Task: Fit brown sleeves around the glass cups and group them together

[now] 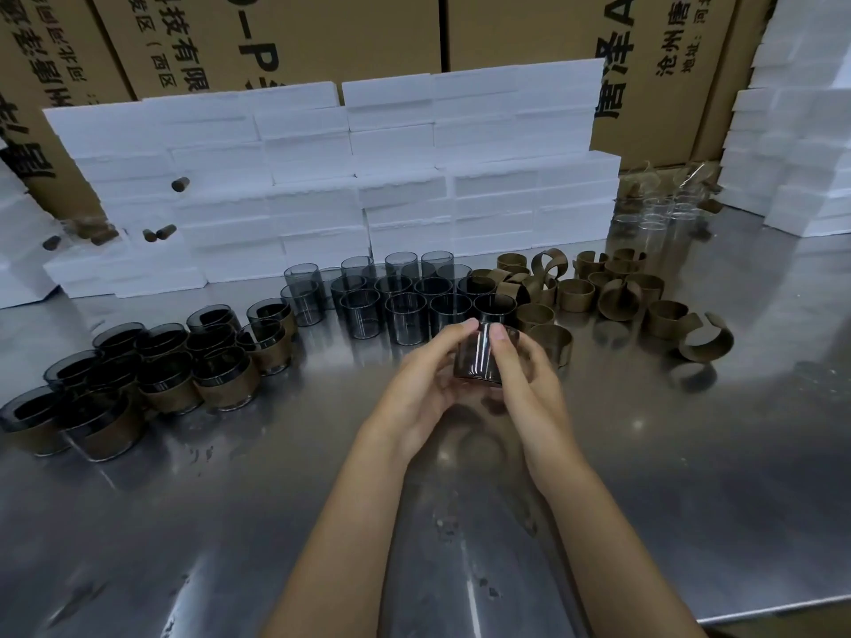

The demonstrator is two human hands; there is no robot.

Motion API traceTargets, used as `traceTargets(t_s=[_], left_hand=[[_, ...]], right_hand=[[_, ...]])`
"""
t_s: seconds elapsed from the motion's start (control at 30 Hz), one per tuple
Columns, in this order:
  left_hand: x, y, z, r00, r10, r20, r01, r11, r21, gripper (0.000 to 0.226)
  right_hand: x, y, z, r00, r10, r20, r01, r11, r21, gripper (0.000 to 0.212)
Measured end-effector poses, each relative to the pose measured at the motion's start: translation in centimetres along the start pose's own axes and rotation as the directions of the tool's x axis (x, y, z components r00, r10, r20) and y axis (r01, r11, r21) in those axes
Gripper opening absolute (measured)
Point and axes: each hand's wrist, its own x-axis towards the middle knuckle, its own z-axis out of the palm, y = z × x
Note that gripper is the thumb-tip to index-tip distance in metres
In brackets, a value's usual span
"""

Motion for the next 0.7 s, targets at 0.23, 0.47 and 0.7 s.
traceTargets(t_s=[0.23, 0.47, 0.7], left_hand=[[0.4, -0.7, 0.5, 1.000, 0.009, -0.030, -0.006, 0.996, 0.084, 0.027], [0.0, -0.9, 0.8, 1.000, 0.001, -0.030, 0.004, 0.983, 0.185, 0.040], [0.7, -1.3, 0.2, 0.957, 0.220, -0.190, -0.165, 0.950, 0.266, 0.010]], right_hand=[[-0.1, 0.4, 0.3, 0.999, -0.046, 0.026, 0.047, 0.996, -0.079, 0.062], [0.0, 0.6, 0.2, 0.998, -0.038, -0.047, 0.033, 0.994, -0.100, 0.089], [0.2, 1.0, 0.1, 0.996, -0.052, -0.070, 0.042, 0.990, -0.135, 0.062]])
